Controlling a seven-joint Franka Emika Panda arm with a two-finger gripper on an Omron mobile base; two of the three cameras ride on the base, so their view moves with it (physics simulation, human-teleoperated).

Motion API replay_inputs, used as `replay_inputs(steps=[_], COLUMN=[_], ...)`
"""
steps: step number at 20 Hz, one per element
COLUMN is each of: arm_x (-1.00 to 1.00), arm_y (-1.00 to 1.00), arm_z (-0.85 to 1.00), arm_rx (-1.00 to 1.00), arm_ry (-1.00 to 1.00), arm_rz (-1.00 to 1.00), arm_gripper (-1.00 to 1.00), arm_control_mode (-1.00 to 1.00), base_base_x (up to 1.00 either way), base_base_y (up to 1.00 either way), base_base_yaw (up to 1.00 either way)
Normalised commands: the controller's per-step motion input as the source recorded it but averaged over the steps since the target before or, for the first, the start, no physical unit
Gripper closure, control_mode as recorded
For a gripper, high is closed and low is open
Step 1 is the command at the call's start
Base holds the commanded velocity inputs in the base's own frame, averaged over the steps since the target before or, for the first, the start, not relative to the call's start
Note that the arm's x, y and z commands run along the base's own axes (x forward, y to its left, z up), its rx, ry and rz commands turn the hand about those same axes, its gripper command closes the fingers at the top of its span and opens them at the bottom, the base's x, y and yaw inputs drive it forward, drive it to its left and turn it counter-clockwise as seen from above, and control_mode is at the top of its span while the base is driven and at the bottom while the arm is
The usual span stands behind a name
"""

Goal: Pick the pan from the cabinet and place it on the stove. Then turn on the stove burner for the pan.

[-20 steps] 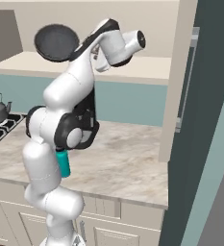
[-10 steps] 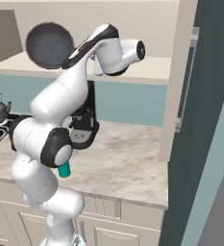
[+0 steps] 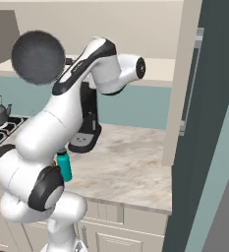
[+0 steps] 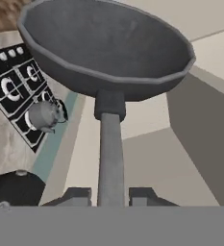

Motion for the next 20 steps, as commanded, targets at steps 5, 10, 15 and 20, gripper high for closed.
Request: replay_inputs(steps=[5, 10, 15, 20], arm_x=[-0.82, -0.61, -0.41, -0.21], arm_y=[0.20, 0.27, 0.23, 0.15], arm_z=[-0.13, -0.36, -0.52, -0.45], arm_rx=[-0.02, -0.07, -0.09, -0.04], arm_ry=[-0.01, 0.01, 0.02, 0.03], arm_rz=[0.00, 0.00, 0.00, 0.00], arm_gripper=[1.00, 1.00, 1.00, 1.00], arm_control_mode=[-1.00, -1.00, -1.00, -1.00], base_base_x=[0.00, 0.00, 0.00, 0.00], base_base_y=[0.00, 0.00, 0.00, 0.00], base_base_yaw=[0.00, 0.00, 0.00, 0.00])
